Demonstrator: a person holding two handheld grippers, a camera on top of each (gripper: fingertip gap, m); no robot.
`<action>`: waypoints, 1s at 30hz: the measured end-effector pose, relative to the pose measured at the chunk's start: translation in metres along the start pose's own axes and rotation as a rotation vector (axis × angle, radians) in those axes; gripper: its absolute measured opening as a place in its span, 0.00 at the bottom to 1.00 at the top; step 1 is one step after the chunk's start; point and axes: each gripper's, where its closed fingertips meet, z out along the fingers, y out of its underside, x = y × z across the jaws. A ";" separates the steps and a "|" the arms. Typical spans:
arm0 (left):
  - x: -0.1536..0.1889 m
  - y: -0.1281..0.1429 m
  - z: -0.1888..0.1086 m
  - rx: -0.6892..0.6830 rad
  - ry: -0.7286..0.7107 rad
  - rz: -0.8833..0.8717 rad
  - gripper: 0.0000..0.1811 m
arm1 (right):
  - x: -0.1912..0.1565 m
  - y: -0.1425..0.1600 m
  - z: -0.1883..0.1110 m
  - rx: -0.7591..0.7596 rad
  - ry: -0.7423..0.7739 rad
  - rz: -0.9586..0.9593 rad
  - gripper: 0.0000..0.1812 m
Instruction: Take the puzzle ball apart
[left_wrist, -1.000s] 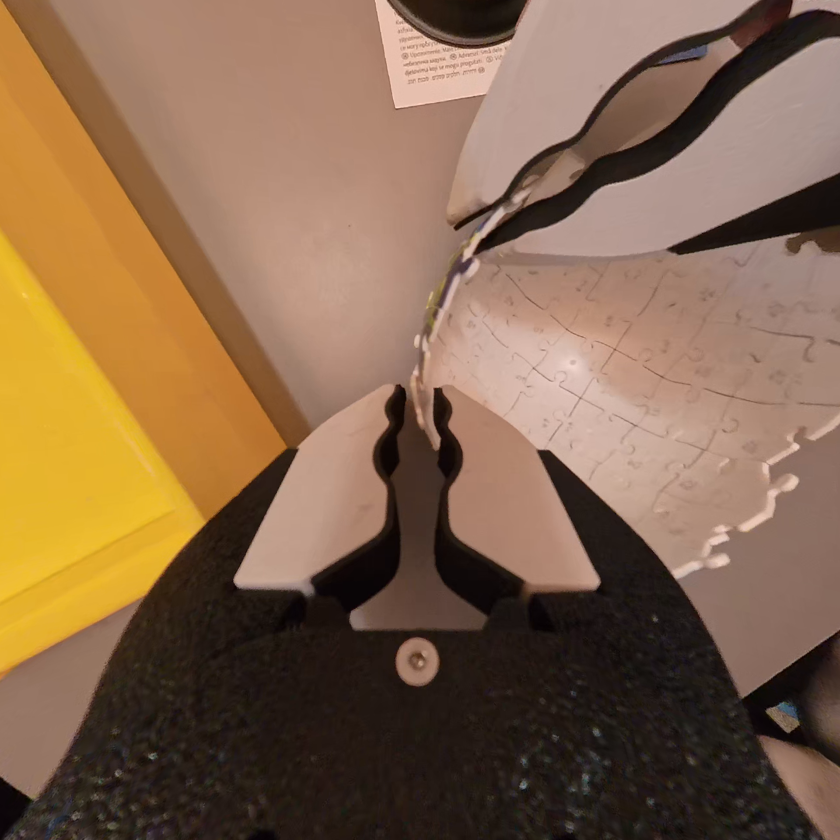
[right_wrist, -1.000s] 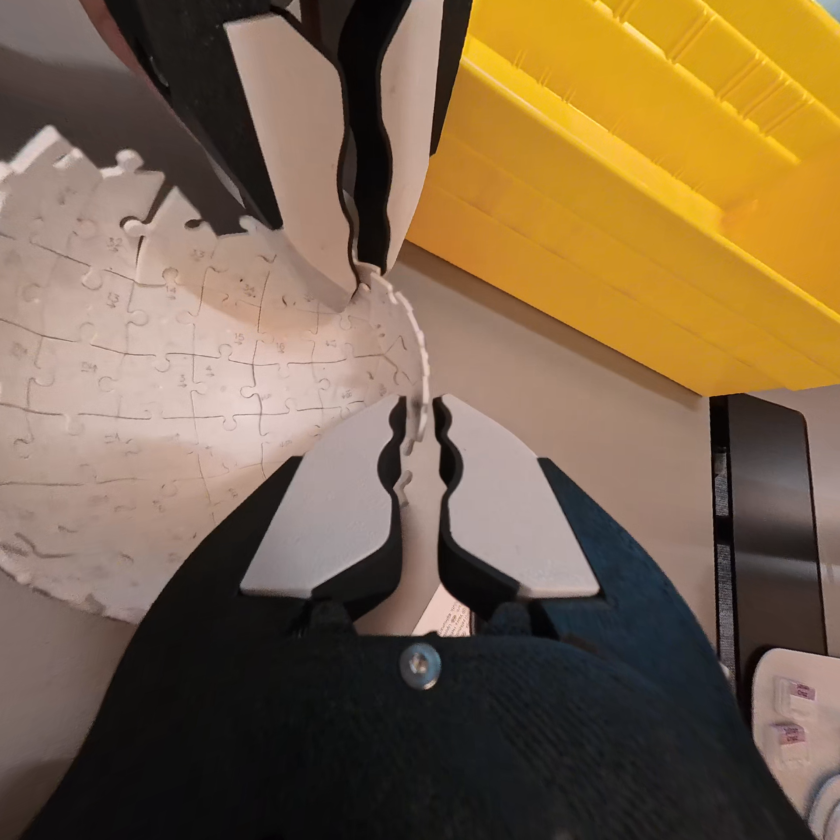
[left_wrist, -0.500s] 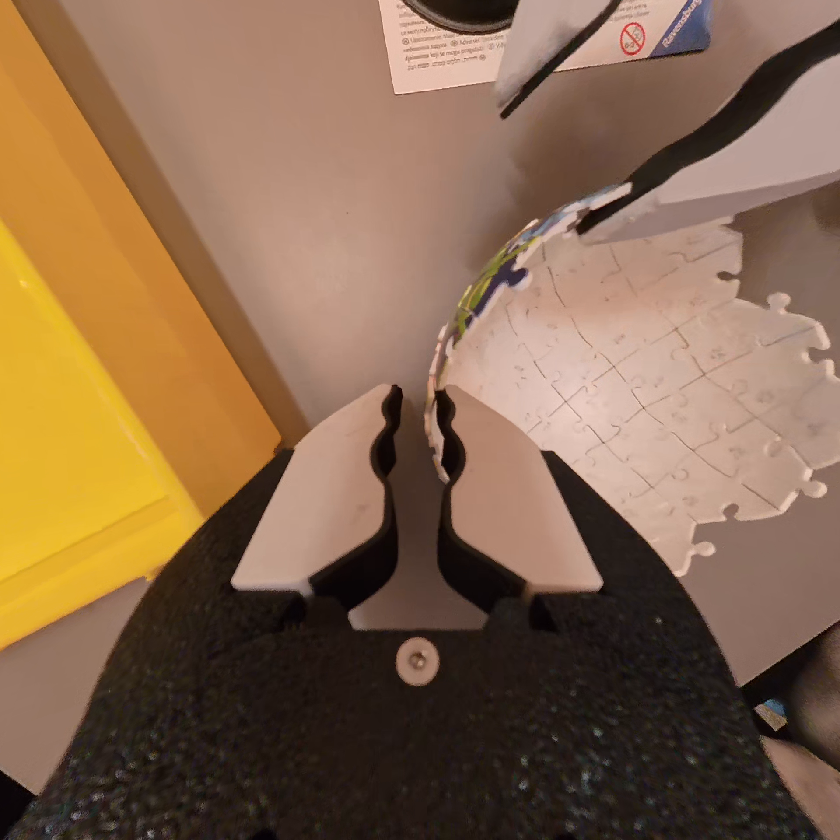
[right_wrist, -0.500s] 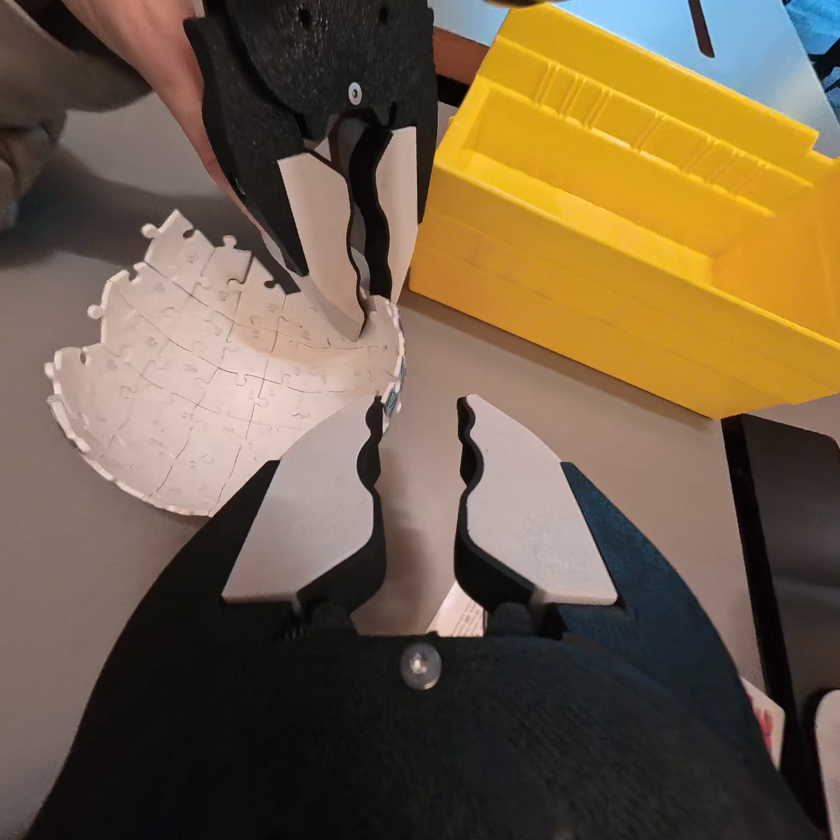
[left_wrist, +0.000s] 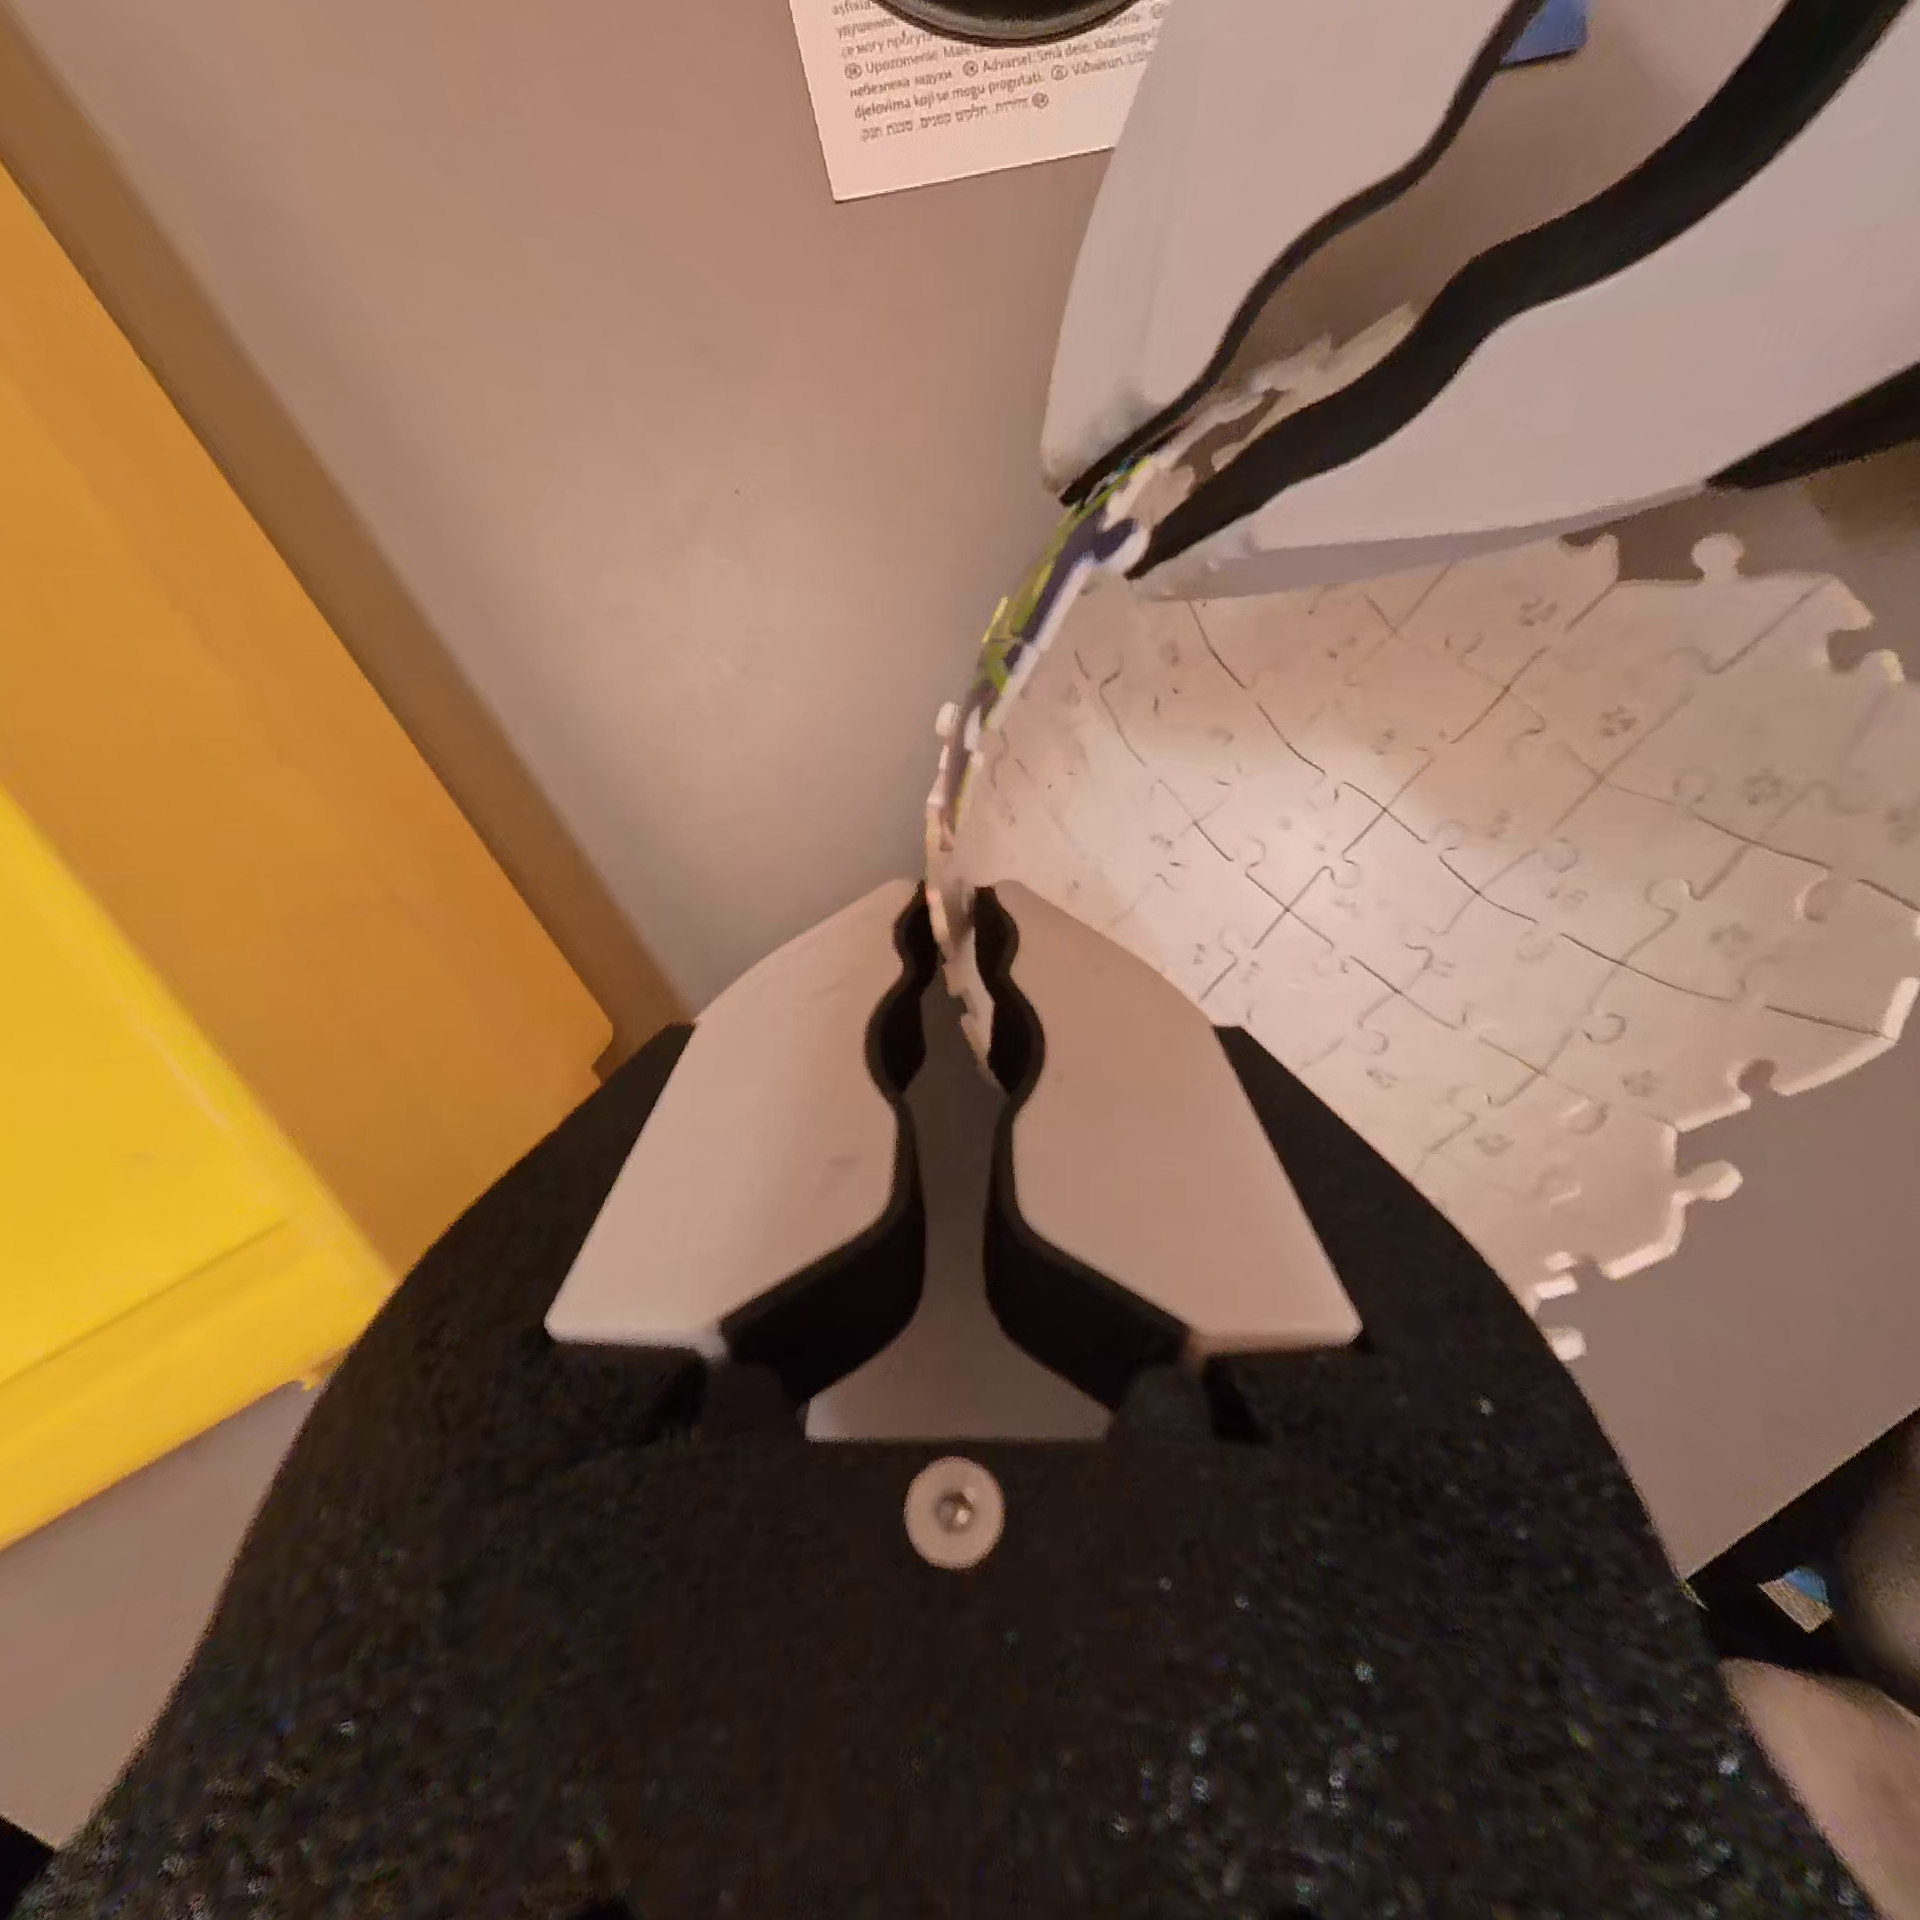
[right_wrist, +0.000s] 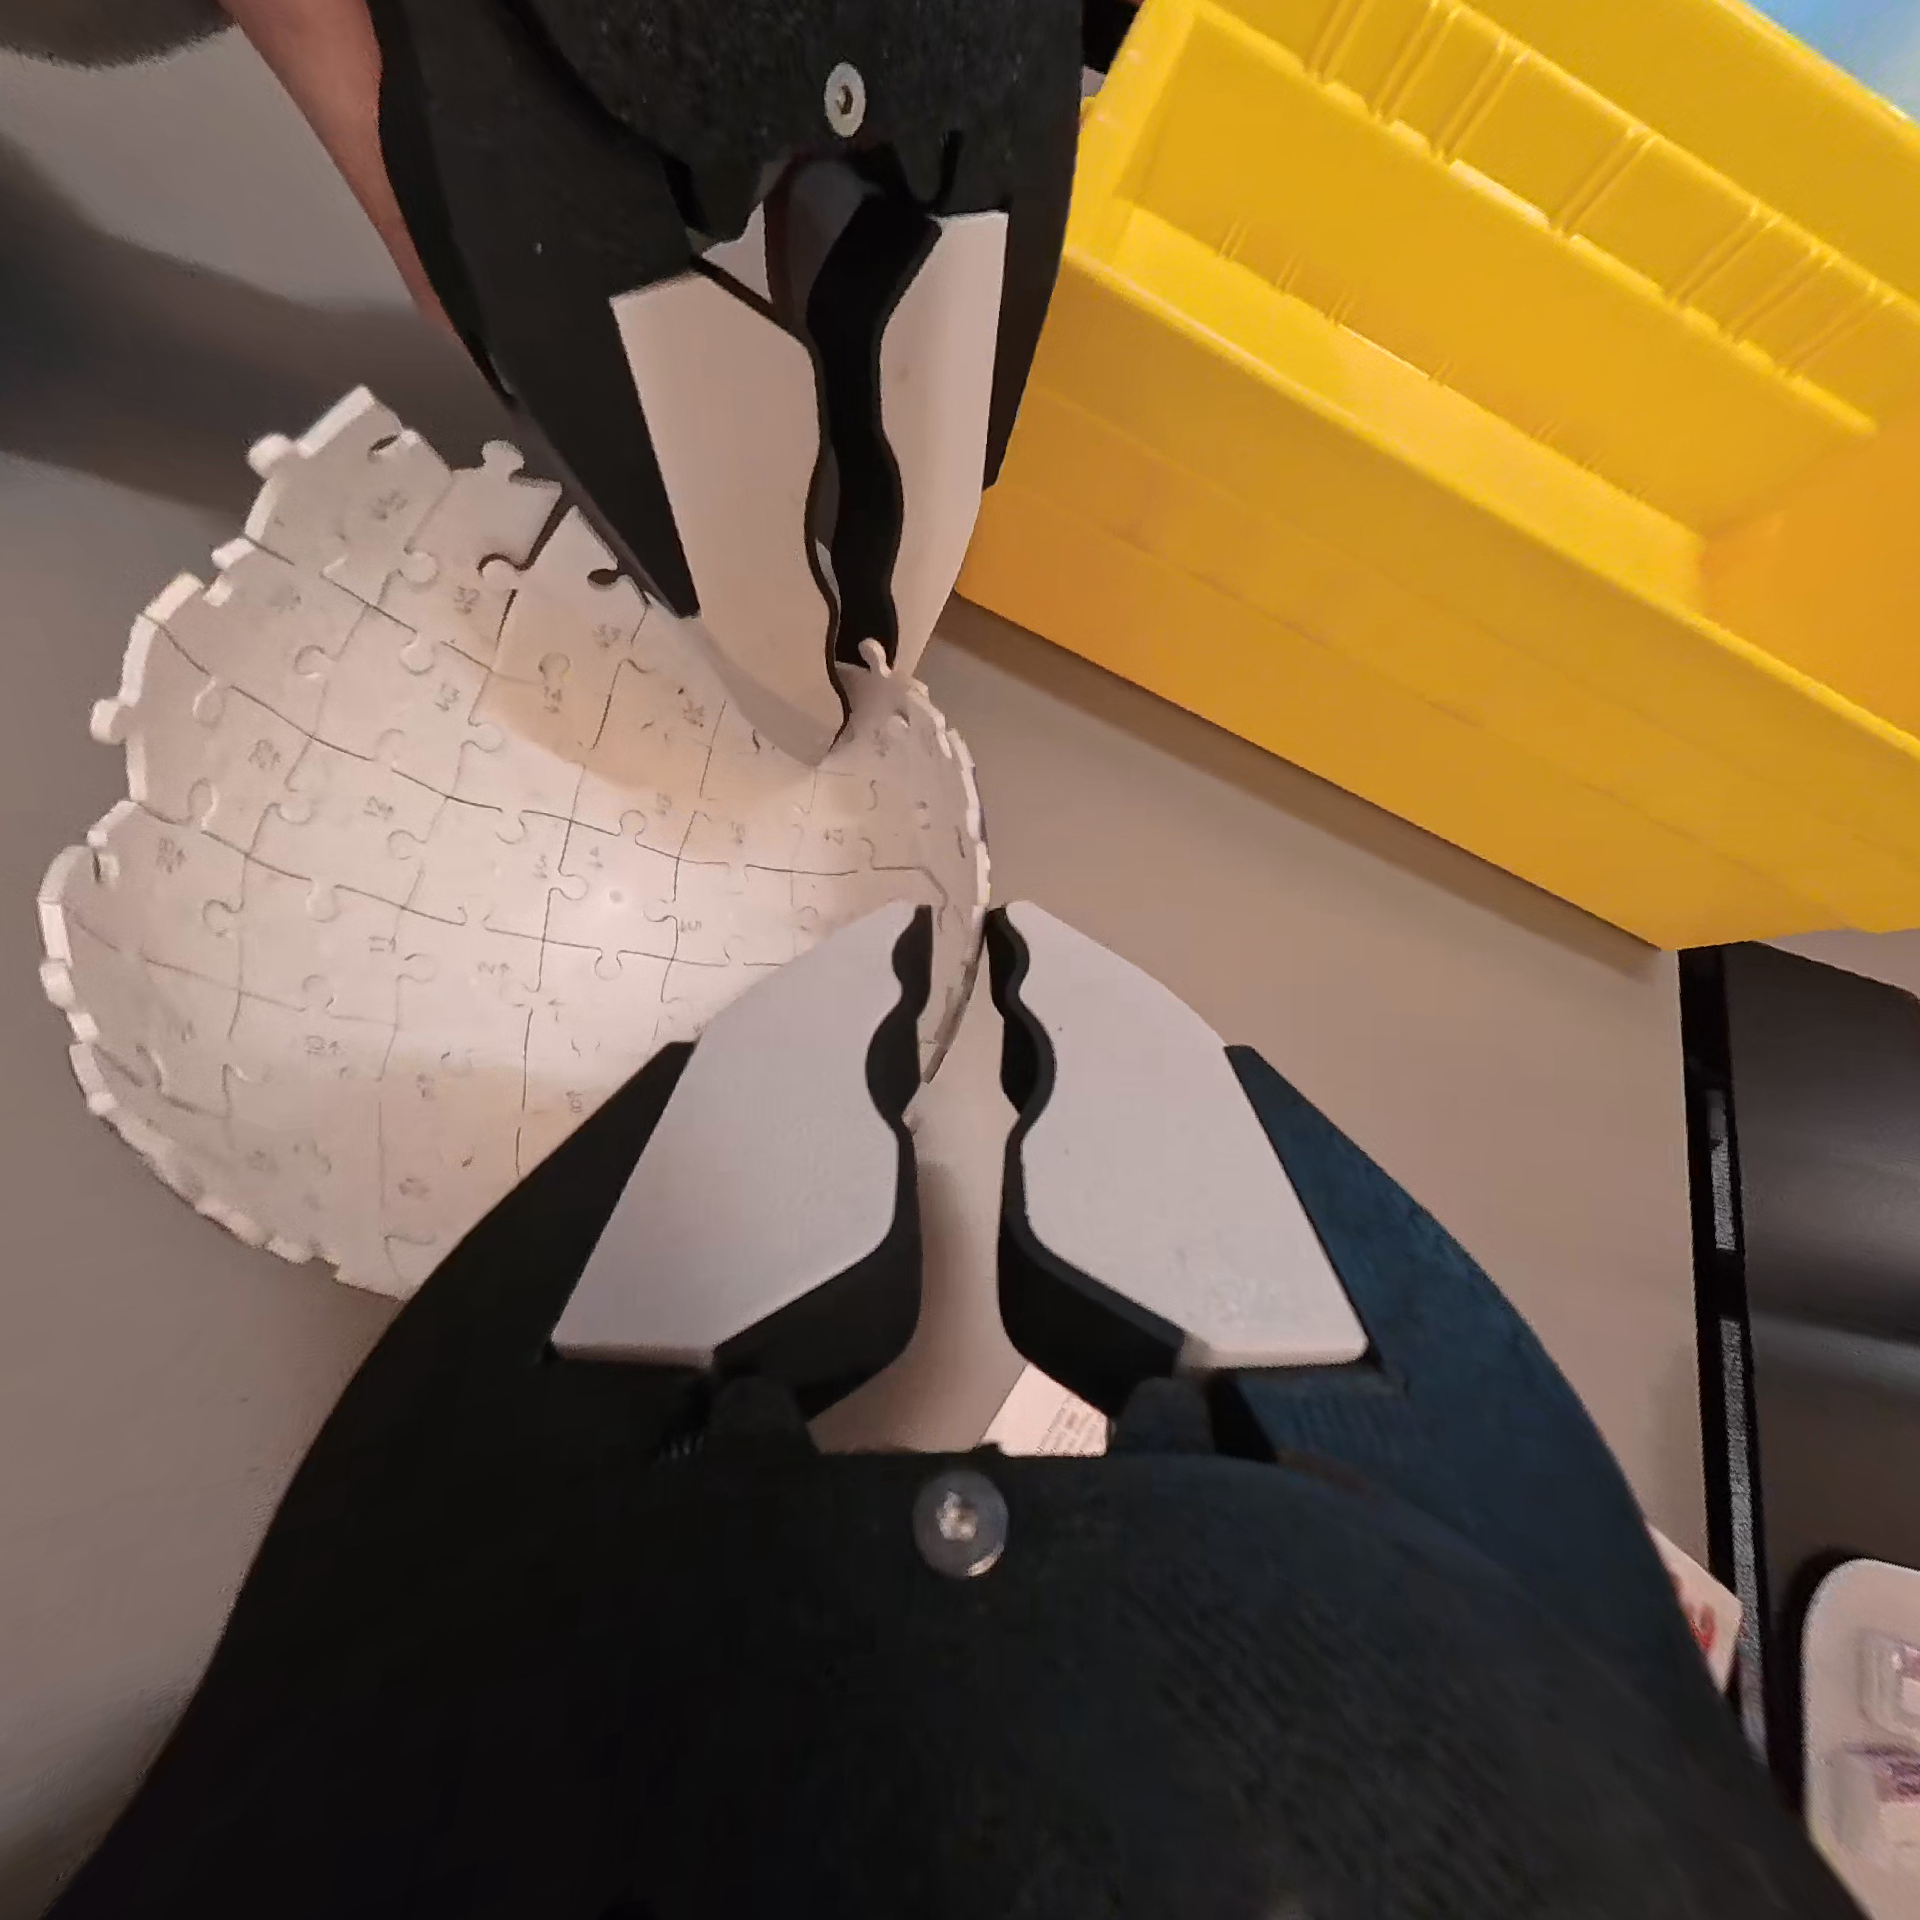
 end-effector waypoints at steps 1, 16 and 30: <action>0.000 0.000 0.000 0.001 0.003 0.002 0.03 | 0.000 0.000 0.000 -0.005 -0.002 -0.007 0.06; -0.002 -0.004 0.003 -0.022 0.010 0.027 0.06 | 0.007 0.009 0.007 -0.089 0.000 -0.044 0.03; -0.005 -0.003 0.009 -0.072 0.017 0.017 0.05 | 0.010 0.011 0.010 -0.100 0.031 -0.041 0.09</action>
